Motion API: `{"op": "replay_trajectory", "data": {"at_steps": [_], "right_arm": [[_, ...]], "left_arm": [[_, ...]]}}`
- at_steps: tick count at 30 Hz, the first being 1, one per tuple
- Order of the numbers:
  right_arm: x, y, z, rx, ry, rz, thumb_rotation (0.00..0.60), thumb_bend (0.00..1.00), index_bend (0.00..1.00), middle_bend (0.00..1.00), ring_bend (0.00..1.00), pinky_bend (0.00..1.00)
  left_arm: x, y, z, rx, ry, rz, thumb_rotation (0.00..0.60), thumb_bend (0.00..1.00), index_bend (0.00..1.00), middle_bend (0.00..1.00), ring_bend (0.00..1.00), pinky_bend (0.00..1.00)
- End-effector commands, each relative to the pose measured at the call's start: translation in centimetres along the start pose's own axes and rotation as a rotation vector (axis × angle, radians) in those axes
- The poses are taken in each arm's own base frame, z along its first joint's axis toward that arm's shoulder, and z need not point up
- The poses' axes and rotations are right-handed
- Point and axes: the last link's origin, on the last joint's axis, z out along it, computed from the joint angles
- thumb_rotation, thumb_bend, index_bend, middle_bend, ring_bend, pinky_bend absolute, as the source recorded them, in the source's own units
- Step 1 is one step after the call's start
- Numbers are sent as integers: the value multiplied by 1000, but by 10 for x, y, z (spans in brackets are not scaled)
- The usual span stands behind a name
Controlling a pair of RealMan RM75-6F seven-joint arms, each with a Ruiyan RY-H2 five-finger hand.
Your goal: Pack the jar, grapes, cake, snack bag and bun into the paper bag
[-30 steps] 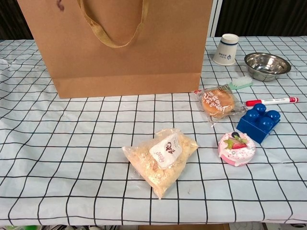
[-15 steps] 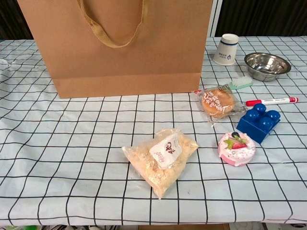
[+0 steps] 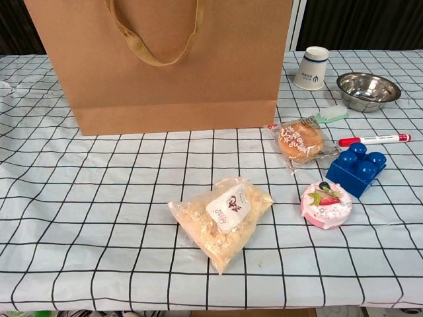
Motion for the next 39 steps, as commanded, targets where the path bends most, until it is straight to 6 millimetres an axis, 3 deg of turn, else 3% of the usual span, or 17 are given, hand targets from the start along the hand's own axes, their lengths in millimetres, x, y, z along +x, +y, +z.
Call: {"op": "replay_trajectory", "data": {"at_steps": [1,3,5,9,15,18,23,27,34,39], "right_arm": [[0,0,0,1,2,0,600,197,81,68,163,279],[2,-1,-1,7,6,5,600,197,81,68,163,279],[2,-1,-1,9,10,6,600,197,81,68,163,279],[3,-2,-2,14,12,10,600,197,81,68,163,279],[2,-4,-2,19,8,8,600,198,81,68,163,279],[1,-5,-2,23,1,5,600,197,81,68,163,279],[-2,-7,-3,34,-9,0,600,197,80,68,163,279],[-4,-10,-5,51,-16,-9,600,197,80,68,163,279],[-7,-20,-7,118,-44,-21,600,195,81,68,160,279],[-7,-39,-7,233,-97,-12,600,191,82,68,159,275]], "left_arm": [[-5,-5,-2,6,-37,4,600,463,432,494,321,532],[-8,-12,-8,34,-115,10,600,288,242,266,79,266],[-4,-16,-12,63,-168,30,600,155,130,147,1,156],[10,-16,-19,74,-163,9,600,40,103,111,0,131],[31,-6,-35,20,-135,-14,600,33,119,112,0,128],[46,-1,-55,-18,-104,24,600,44,133,118,0,128],[63,-16,-100,-4,-98,187,600,64,138,123,0,128],[73,-43,-153,52,-70,268,600,84,138,130,0,128],[61,-99,-246,67,-172,233,600,109,157,140,0,128],[55,-133,-292,88,-220,191,600,109,159,140,0,123]]}}
